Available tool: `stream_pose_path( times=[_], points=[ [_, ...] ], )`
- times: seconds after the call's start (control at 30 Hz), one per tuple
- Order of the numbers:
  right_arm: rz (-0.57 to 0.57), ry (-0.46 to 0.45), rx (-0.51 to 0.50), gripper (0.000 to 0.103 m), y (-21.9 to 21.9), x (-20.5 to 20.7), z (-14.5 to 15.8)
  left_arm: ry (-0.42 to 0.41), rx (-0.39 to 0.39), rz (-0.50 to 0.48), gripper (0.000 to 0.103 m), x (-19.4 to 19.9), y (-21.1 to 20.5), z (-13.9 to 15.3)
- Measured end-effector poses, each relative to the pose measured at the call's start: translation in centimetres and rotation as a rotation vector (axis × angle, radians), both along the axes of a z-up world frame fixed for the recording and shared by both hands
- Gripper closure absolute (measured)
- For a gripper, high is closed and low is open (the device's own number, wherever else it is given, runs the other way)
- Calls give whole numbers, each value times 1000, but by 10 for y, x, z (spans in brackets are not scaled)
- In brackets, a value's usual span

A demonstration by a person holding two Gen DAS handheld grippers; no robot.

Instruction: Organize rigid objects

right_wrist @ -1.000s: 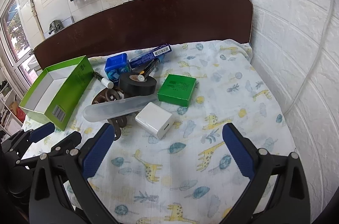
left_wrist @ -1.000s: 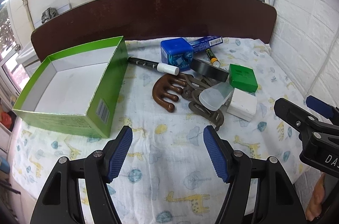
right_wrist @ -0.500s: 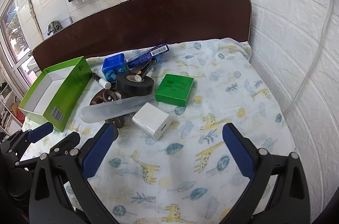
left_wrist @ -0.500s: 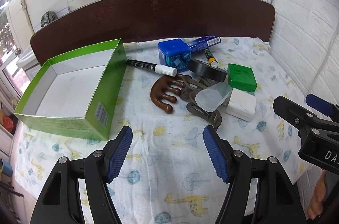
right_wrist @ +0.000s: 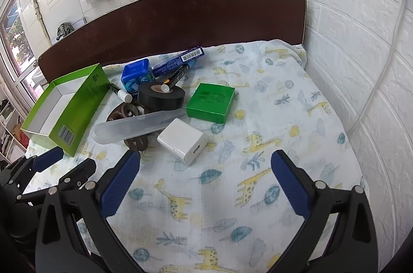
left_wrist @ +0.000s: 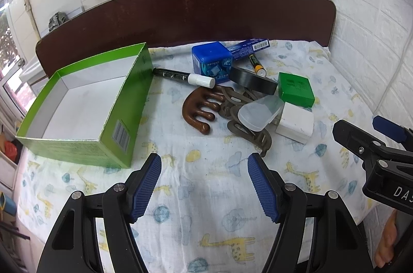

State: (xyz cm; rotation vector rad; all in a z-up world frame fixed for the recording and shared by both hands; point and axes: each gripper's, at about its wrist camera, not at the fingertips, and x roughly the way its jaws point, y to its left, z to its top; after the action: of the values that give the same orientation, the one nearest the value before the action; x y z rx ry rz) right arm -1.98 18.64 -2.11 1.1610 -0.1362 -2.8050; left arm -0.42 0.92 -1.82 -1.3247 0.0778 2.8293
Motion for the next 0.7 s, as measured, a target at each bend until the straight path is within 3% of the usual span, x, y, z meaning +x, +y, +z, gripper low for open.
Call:
stream_pose_path(
  times=[0.53, 0.7],
  points=[
    [13, -34, -25, 9, 3, -4, -11, -17, 1, -10, 33, -3, 3, -5],
    [19, -40, -31, 20, 3, -7, -12, -15, 2, -28, 33, -2, 6, -3]
  ],
)
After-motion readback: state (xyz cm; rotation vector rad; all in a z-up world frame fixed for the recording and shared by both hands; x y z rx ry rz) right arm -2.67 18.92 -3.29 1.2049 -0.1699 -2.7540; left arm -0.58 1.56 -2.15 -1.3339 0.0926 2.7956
